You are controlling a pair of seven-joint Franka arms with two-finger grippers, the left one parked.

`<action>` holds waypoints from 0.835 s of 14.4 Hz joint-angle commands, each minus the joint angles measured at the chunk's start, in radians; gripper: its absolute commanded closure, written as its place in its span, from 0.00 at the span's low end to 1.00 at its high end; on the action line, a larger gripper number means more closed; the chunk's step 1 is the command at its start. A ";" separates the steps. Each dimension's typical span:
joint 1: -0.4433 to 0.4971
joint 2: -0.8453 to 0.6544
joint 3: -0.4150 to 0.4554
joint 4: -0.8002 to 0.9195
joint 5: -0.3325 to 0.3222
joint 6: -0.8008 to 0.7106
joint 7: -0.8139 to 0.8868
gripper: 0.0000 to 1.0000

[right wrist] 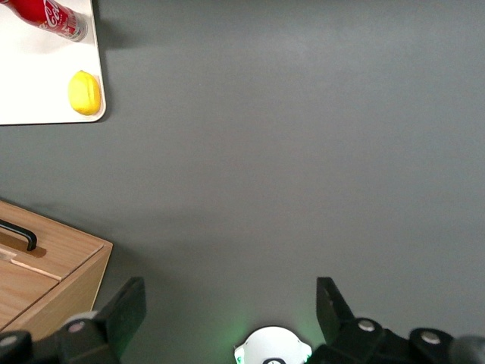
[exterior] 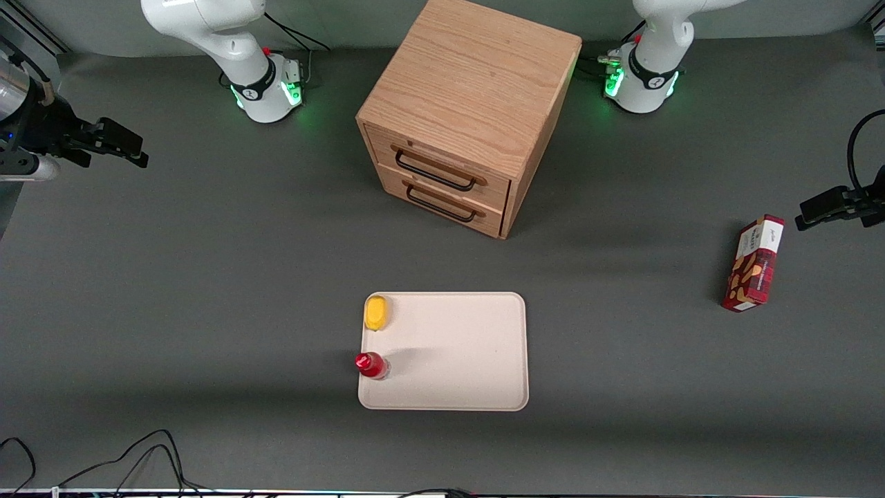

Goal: Open upper drawer

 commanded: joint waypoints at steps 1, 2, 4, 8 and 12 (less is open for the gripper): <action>0.000 0.007 -0.004 0.027 0.010 -0.021 0.018 0.00; 0.000 0.010 -0.004 0.033 0.009 -0.022 0.017 0.00; 0.000 0.019 -0.012 0.035 0.009 -0.021 0.004 0.00; 0.005 0.019 -0.009 0.036 0.015 -0.025 0.004 0.00; 0.016 0.024 0.035 0.068 0.018 -0.093 -0.221 0.00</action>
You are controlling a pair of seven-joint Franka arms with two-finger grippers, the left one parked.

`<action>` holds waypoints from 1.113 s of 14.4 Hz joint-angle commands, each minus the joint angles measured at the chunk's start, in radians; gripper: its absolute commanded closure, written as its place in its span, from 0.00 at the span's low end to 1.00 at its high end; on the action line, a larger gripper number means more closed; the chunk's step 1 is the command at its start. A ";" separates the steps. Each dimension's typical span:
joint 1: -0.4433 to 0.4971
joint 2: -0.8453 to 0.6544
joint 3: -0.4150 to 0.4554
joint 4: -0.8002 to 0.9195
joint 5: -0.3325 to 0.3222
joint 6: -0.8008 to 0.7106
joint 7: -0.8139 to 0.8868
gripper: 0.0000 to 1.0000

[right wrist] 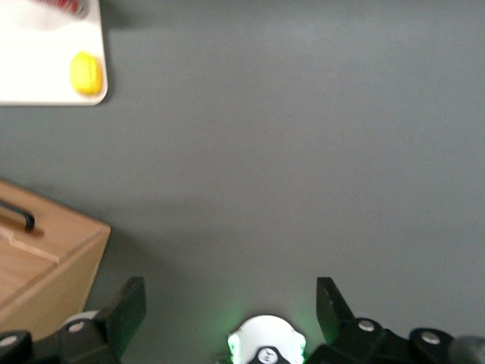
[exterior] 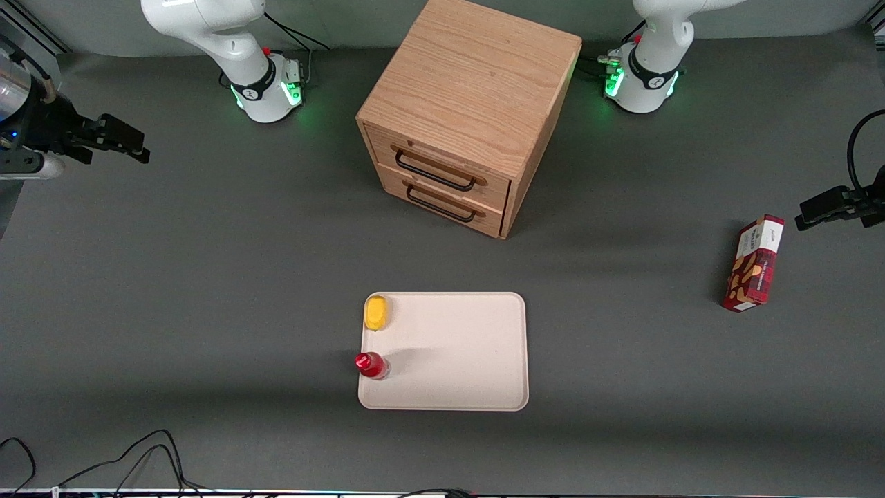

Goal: Open upper drawer

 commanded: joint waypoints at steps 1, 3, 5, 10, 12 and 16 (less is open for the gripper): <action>0.008 0.021 0.030 0.052 0.016 -0.036 -0.175 0.00; 0.010 0.070 0.056 0.118 0.097 -0.036 -0.236 0.00; 0.008 0.122 0.071 0.160 0.189 -0.038 -0.345 0.00; 0.011 0.277 0.166 0.177 0.461 -0.036 -0.510 0.00; 0.011 0.348 0.256 0.178 0.464 -0.006 -0.510 0.00; 0.015 0.497 0.387 0.175 0.466 0.115 -0.510 0.00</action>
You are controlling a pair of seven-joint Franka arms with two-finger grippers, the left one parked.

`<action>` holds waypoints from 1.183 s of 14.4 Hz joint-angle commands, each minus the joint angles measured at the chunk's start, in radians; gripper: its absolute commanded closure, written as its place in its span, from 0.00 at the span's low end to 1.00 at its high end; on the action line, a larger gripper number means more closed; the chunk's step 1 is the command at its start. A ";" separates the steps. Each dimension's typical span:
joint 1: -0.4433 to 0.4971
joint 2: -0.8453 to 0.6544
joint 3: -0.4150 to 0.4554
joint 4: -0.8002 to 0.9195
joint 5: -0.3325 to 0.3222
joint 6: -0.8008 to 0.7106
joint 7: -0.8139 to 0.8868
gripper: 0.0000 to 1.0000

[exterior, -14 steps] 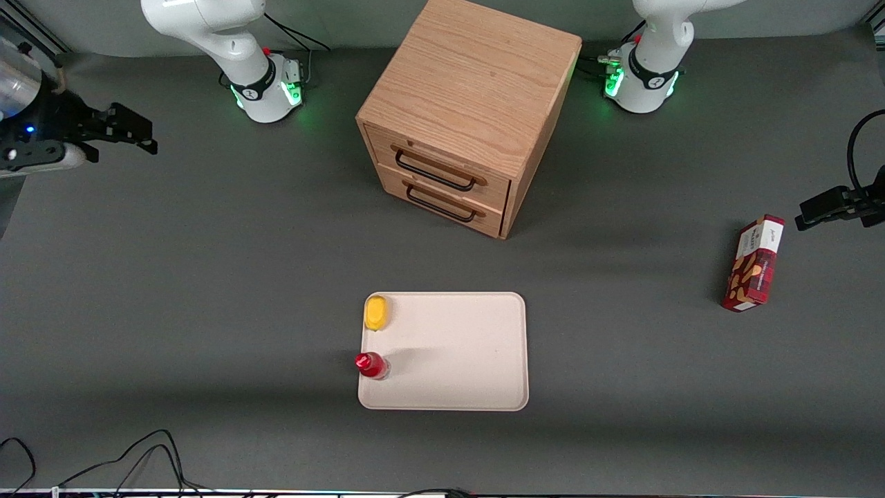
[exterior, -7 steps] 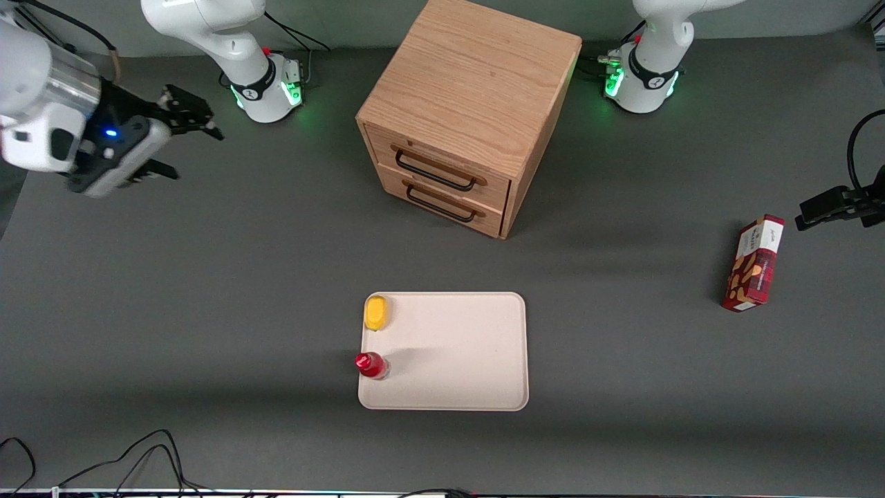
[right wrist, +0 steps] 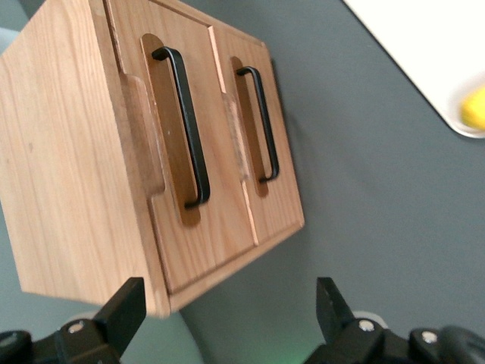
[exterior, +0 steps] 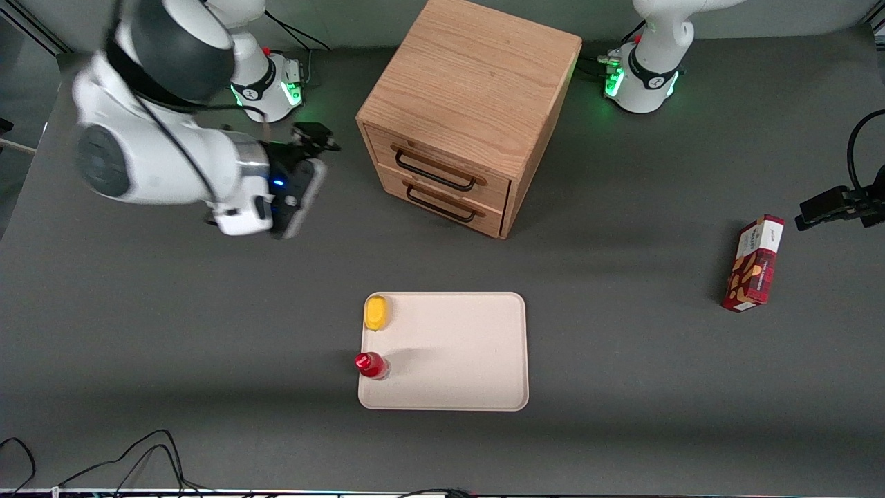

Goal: Open upper drawer

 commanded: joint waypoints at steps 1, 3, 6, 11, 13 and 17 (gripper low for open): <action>-0.004 0.107 0.068 0.041 0.017 0.055 -0.021 0.00; -0.003 0.147 0.102 0.040 0.017 0.101 -0.021 0.00; -0.001 0.188 0.148 0.026 0.017 0.174 -0.012 0.00; 0.031 0.185 0.168 -0.032 0.006 0.258 0.011 0.00; 0.045 0.185 0.175 -0.048 -0.009 0.293 0.020 0.00; 0.049 0.182 0.198 -0.109 -0.011 0.375 0.023 0.00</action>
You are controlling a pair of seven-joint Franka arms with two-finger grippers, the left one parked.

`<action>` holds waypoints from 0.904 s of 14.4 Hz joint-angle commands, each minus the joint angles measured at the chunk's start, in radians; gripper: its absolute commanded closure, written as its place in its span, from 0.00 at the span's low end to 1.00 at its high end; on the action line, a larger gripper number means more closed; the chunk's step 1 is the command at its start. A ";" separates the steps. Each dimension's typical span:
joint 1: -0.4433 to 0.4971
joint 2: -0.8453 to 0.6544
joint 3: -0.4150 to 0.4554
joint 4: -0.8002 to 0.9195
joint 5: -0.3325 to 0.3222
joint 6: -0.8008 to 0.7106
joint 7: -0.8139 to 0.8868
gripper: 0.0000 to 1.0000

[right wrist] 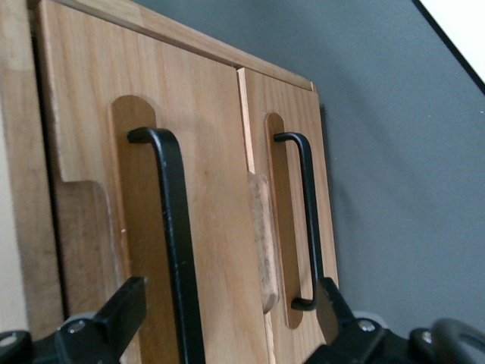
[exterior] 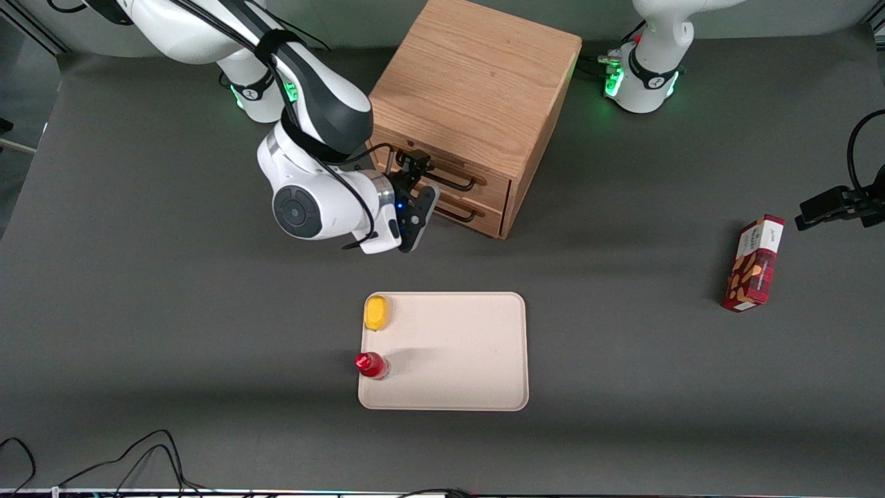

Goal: Open upper drawer

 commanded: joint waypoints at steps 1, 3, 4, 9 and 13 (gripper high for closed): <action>0.005 -0.009 0.017 -0.059 -0.008 0.078 0.018 0.00; 0.005 -0.003 0.017 -0.073 -0.028 0.105 0.018 0.00; 0.005 0.000 0.017 -0.073 -0.034 0.105 0.018 0.00; -0.015 0.066 0.005 0.007 -0.036 0.097 0.018 0.00; -0.020 0.150 -0.026 0.123 -0.036 0.083 0.013 0.00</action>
